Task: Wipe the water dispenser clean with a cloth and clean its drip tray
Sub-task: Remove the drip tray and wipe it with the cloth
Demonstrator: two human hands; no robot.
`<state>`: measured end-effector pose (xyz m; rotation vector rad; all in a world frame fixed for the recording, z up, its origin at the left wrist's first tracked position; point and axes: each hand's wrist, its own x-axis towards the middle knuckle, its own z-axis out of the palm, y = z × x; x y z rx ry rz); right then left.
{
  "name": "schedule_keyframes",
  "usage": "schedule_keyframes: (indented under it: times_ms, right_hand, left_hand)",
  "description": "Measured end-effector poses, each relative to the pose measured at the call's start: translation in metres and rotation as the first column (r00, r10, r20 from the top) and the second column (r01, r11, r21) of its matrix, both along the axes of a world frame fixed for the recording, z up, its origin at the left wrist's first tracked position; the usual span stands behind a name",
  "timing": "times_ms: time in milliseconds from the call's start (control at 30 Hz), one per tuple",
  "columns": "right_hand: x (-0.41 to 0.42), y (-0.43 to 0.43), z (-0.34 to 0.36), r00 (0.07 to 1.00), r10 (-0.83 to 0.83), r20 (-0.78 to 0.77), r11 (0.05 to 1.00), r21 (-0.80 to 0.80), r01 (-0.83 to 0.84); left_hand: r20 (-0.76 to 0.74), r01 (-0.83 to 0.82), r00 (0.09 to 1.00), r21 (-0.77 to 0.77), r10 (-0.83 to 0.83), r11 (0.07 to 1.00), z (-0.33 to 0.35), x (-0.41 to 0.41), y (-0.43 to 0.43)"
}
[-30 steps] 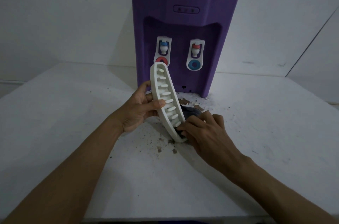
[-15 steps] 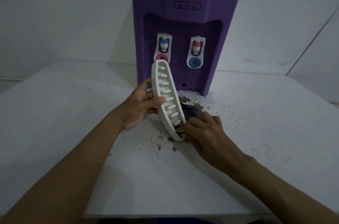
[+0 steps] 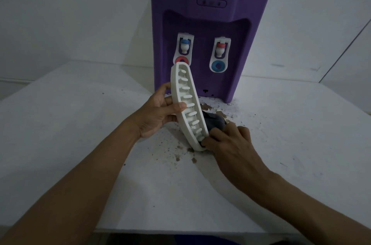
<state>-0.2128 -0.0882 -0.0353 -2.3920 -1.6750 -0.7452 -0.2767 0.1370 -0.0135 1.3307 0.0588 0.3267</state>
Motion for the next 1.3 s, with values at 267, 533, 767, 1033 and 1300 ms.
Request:
schedule_keyframes:
  times_ms: [267, 533, 767, 1033, 1300]
  right_hand:
    - [-0.007, 0.001, 0.001, 0.986, 0.005, -0.165, 0.994, 0.113, 0.013]
    - [0.007, 0.001, 0.009, 0.998, 0.053, 0.042, 0.998, 0.037, -0.055]
    - [0.003, 0.001, 0.001, 0.995, 0.080, -0.067, 0.997, 0.012, -0.079]
    - [0.004, 0.007, 0.009, 0.902, 0.154, -0.402, 0.984, 0.143, -0.105]
    - [0.019, 0.002, 0.023, 0.967, 0.228, 0.116, 0.956, -0.216, -0.199]
  left_hand:
    - [-0.003, 0.010, 1.000, 0.010, -0.010, 1.000, 0.000, 0.000, 0.000]
    - [-0.004, 0.025, 1.000, 0.027, -0.025, 0.999, 0.004, 0.000, -0.001]
    - [0.006, 0.007, 1.000, 0.014, -0.007, 1.000, 0.002, 0.001, -0.001]
    - [-0.005, 0.006, 1.000, 0.028, -0.006, 1.000, 0.005, 0.000, -0.001]
    - [-0.036, -0.010, 0.999, 0.031, 0.011, 0.999, 0.002, 0.000, 0.003]
